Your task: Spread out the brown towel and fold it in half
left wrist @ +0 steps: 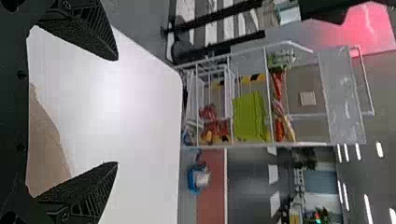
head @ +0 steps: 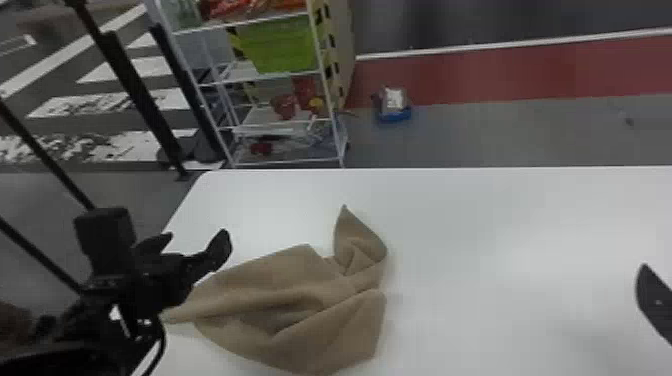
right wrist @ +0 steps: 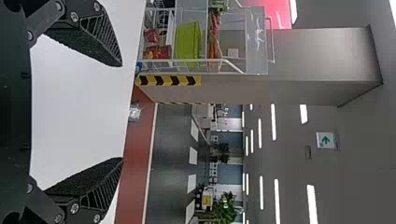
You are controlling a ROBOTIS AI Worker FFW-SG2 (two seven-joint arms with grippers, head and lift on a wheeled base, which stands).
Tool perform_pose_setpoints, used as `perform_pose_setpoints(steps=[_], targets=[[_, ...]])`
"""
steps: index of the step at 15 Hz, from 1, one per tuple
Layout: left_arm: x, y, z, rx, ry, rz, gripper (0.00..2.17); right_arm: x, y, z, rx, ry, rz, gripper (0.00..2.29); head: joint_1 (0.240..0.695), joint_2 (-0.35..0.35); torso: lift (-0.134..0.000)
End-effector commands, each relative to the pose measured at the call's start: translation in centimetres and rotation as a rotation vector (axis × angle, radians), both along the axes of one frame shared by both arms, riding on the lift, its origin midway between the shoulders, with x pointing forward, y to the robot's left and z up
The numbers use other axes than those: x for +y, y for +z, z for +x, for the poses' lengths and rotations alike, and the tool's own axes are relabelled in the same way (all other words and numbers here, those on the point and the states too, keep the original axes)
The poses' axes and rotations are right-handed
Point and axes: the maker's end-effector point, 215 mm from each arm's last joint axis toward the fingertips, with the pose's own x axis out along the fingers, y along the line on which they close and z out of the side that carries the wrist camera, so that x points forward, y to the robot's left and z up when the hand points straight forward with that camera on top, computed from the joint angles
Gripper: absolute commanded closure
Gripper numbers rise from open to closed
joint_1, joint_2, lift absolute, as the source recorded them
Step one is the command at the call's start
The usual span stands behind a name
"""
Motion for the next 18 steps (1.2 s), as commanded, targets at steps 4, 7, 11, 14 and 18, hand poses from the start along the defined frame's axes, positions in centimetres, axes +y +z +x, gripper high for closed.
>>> perform_pose_setpoints(steps=[4, 7, 11, 14, 18], targets=[[-9.9, -3.5, 3.3, 0.021, -0.194, -0.148, 0.16, -1.3, -1.0, -0.2, 0.027, -0.034, -0.002, 0.17, 0.695, 0.135, -0.124], [-14.3, -5.4, 4.0, 0.042, -0.272, -0.15, 0.21, -2.1, -1.9, 0.0, 0.065, -0.063, -0.01, 0.17, 0.695, 0.043, -0.124], [-17.5, -5.8, 4.8, 0.039, -0.343, -0.127, 0.21, -3.8, -2.2, 0.1, 0.077, -0.129, -0.008, 0.18, 0.695, -0.043, -0.124], [-18.7, -6.6, 5.9, 0.043, -0.373, -0.076, 0.21, -3.9, -2.3, 0.0, 0.079, -0.13, -0.01, 0.18, 0.695, -0.078, -0.124], [-17.5, -8.8, 8.4, 0.078, -0.344, -0.032, 0.22, -4.2, -2.2, -0.2, 0.078, -0.134, -0.015, 0.18, 0.695, -0.085, -0.124]])
